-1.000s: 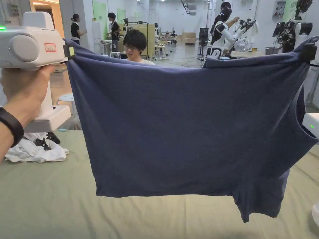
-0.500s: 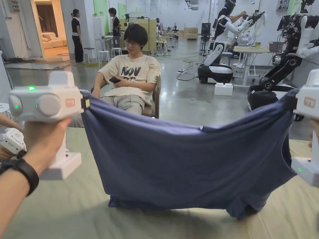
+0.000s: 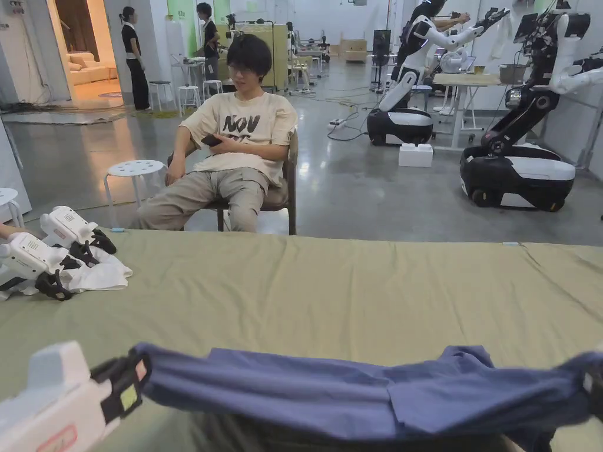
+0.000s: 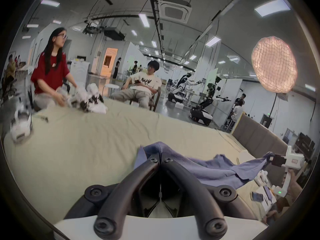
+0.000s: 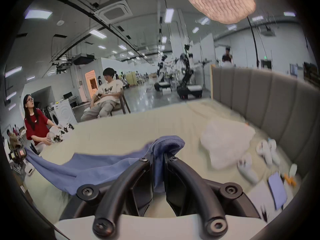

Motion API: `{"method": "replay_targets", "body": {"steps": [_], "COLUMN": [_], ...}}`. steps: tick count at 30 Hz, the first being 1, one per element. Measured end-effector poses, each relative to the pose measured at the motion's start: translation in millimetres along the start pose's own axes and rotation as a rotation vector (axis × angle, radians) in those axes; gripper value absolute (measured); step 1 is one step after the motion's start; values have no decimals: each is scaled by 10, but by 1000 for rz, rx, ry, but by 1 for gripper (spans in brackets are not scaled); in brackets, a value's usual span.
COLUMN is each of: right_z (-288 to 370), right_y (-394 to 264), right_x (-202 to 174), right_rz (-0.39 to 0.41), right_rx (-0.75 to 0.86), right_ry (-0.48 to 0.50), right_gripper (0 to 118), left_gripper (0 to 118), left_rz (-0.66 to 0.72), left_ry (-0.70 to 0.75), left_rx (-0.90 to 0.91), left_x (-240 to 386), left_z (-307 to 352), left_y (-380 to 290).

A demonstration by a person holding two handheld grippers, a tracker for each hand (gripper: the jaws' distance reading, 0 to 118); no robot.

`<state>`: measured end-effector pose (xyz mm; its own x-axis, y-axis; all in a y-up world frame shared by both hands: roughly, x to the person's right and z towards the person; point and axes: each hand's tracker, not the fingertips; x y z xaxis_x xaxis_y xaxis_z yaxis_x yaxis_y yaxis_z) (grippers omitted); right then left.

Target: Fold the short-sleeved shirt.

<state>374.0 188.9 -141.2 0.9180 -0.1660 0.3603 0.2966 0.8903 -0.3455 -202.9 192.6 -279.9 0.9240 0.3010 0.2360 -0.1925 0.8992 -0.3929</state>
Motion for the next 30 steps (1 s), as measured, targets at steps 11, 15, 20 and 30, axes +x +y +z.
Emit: {"method": "replay_targets", "body": {"steps": [11, 15, 20, 30], "right_z": [1078, 1093, 917, 1356], "right_y": [-1551, -1715, -1849, -1536], "right_x": [501, 481, 575, 525], "right_rz": [-196, -172, -154, -155], "right_rx": [-266, -326, -409, -180], "right_ry": [-83, -90, -121, -75], "right_gripper": [8, 8, 59, 68], "left_gripper": [0, 0, 52, 83], "left_rz": [63, 88, 12, -78], "left_ry": [60, 91, 109, 174], "left_rx": [-260, -307, -370, -167], "left_x": [-476, -533, -537, -262], "left_z": [1108, 1162, 1057, 1320], "left_y": [-1270, -1466, -1533, -1093]}}
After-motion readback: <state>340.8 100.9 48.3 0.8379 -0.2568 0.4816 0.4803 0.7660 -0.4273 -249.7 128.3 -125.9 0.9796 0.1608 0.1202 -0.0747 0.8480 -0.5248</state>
